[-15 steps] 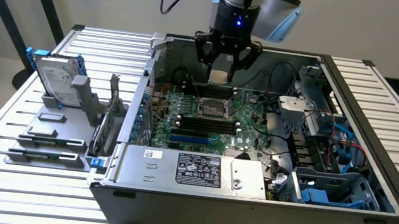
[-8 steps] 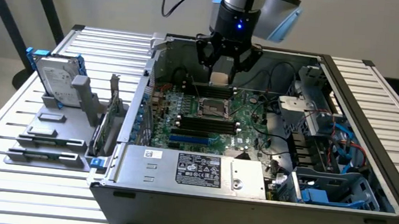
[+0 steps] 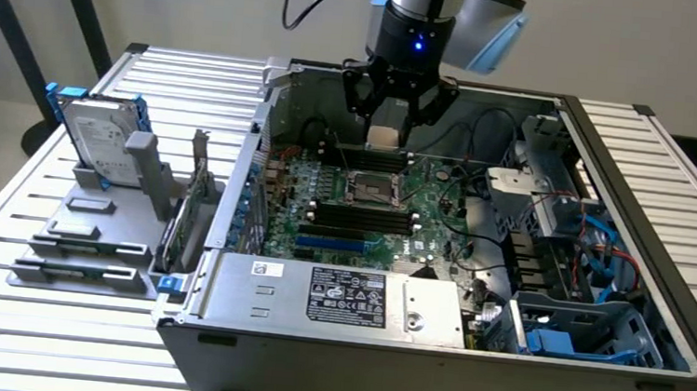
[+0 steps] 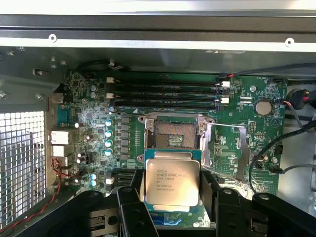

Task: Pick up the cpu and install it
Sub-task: 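Place the cpu into insertion slot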

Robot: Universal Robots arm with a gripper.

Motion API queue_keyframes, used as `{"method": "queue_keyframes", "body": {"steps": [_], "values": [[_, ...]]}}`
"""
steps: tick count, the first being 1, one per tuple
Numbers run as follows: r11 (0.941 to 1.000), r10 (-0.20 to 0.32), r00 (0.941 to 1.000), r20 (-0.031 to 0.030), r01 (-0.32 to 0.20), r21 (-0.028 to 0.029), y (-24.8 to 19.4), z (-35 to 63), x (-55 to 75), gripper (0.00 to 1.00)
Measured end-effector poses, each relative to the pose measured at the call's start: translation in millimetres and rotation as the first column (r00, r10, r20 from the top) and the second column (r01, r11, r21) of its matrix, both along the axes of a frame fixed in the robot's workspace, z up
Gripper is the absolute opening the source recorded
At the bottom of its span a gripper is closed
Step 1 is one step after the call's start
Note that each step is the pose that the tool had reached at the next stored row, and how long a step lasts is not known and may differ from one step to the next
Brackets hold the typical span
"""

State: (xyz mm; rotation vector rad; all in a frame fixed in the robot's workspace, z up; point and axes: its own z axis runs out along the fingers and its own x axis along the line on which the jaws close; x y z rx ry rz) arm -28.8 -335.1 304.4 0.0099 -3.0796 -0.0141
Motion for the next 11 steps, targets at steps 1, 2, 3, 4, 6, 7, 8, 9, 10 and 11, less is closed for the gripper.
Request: {"method": "queue_keyframes", "body": {"steps": [1,2,3,4,6,7,8,9,10,11], "values": [[1.0000,0.000,1.0000,0.0000,0.000,0.0000,0.0,0.0,0.0,0.55],[1.0000,0.000,1.0000,0.0000,0.000,0.0000,0.0,0.0,0.0,0.55],[1.0000,0.000,1.0000,0.0000,0.000,0.0000,0.0,0.0,0.0,0.55],[1.0000,-0.001,1.0000,0.0000,0.001,0.0000,0.0,0.0,-0.1,0.55],[0.9998,-0.021,0.9998,0.0001,0.021,0.0002,0.0,-0.8,-0.2,0.55],[0.9993,-0.037,0.9993,0.0001,0.037,0.0002,0.0,-1.3,-0.3,0.55],[0.9984,-0.056,0.9984,0.0000,0.056,0.0000,0.0,-2.0,-0.3,0.55],[0.9972,-0.074,0.9972,0.0000,0.074,0.0000,0.0,-2.7,-0.3,0.55],[0.9956,-0.093,0.9956,0.0000,0.093,0.0000,0.0,-3.4,-0.4,0.55],[0.9938,-0.111,0.9938,0.0000,0.111,0.0000,0.0,-4.1,-0.4,0.55]]}}
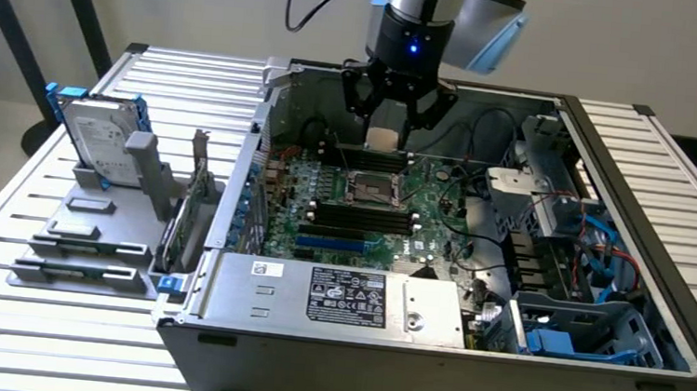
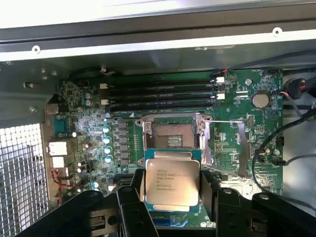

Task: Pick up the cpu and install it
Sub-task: 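Place the cpu into insertion slot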

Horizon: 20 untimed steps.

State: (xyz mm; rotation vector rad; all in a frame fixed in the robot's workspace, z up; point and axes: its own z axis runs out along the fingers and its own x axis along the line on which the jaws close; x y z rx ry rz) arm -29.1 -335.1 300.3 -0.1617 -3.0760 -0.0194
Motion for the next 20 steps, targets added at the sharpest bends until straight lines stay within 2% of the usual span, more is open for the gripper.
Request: {"method": "queue_keyframes", "body": {"steps": [5,10,14,17,20], "values": [[0.9959,-0.090,0.9959,0.0000,0.090,0.0000,0.0,-4.0,0.1,0.55],[0.9836,-0.180,0.9836,0.0000,0.180,0.0001,0.0,-8.7,0.1,0.55],[0.9680,-0.251,0.9680,0.0000,0.251,0.0001,0.0,-12.4,0.1,0.55],[0.9527,-0.304,0.9527,-0.0001,0.304,0.0000,0.0,-15.4,0.1,0.55],[0.9350,-0.355,0.9350,-0.0001,0.355,0.0000,0.0,-18.3,0.1,0.55]]}}
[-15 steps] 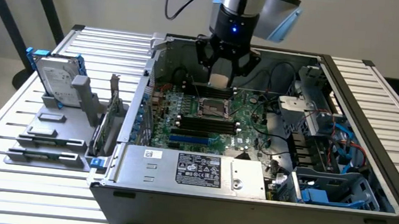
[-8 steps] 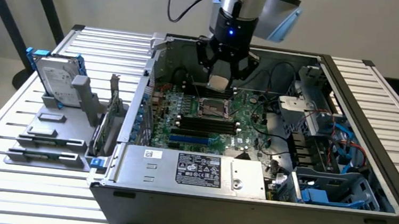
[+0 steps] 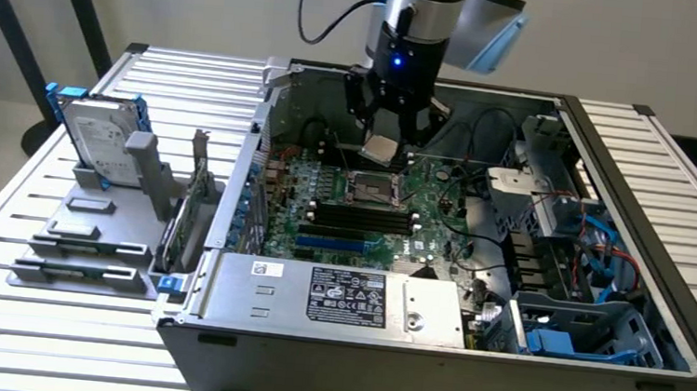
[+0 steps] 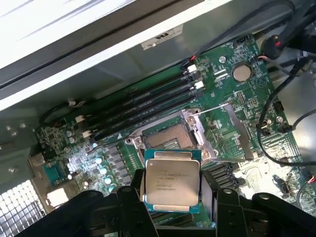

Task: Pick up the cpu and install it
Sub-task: 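Place the cpu into insertion slot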

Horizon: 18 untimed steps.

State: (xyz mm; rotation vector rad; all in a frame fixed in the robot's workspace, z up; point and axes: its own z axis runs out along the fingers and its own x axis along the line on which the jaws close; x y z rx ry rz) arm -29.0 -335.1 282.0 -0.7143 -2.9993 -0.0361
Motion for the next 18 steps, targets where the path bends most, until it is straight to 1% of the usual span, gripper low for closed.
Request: {"method": "queue_keyframes", "body": {"steps": [2,4,7,9,11,13,16,18], "values": [[0.9993,-0.037,0.9993,0.0000,0.037,0.0000,0.0,-2.0,0.0,0.55],[0.9973,-0.073,0.9973,0.0000,0.073,0.0000,0.0,-4.0,0.0,0.55],[0.9918,-0.128,0.9918,-0.0001,0.128,0.0000,0.0,-7.1,0.0,0.55],[0.9865,-0.164,0.9865,-0.0001,0.164,0.0000,0.0,-9.2,0.0,0.55],[0.9799,-0.199,0.9799,-0.0001,0.199,0.0000,0.0,-11.2,0.0,0.55],[0.9721,-0.234,0.9721,-0.0001,0.234,0.0000,0.0,-13.2,0.0,0.55],[0.9578,-0.288,0.9578,-0.0001,0.288,0.0000,0.0,-16.3,0.0,0.55],[0.9468,-0.322,0.9468,-0.0001,0.322,0.0000,0.0,-18.4,0.0,0.55]]}}
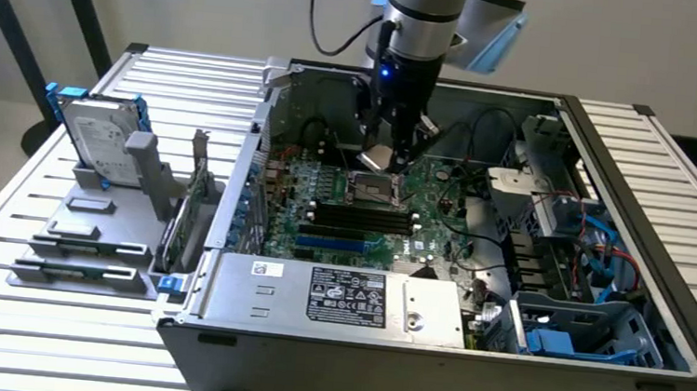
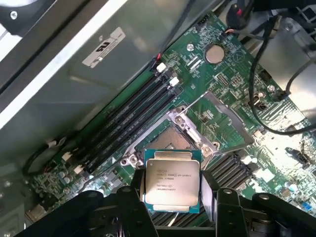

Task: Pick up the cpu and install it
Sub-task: 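Place the cpu into insertion slot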

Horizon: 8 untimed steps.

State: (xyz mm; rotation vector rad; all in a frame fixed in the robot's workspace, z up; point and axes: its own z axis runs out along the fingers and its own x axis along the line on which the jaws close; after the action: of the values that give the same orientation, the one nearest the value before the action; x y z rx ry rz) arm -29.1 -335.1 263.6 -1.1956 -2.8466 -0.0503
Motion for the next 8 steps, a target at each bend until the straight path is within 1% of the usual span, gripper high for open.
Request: {"method": "queue_keyframes", "body": {"steps": [2,4,6,8], "values": [[0.9993,-0.038,0.9993,0.0000,0.038,0.0000,0.0,-2.2,0.0,0.55],[0.9972,-0.074,0.9972,0.0000,0.074,0.0001,0.0,-4.3,0.0,0.55],[0.9939,-0.110,0.9939,0.0000,0.110,0.0000,0.0,-6.4,0.0,0.55],[0.9894,-0.146,0.9894,0.0000,0.146,0.0001,0.0,-8.5,0.0,0.55]]}}
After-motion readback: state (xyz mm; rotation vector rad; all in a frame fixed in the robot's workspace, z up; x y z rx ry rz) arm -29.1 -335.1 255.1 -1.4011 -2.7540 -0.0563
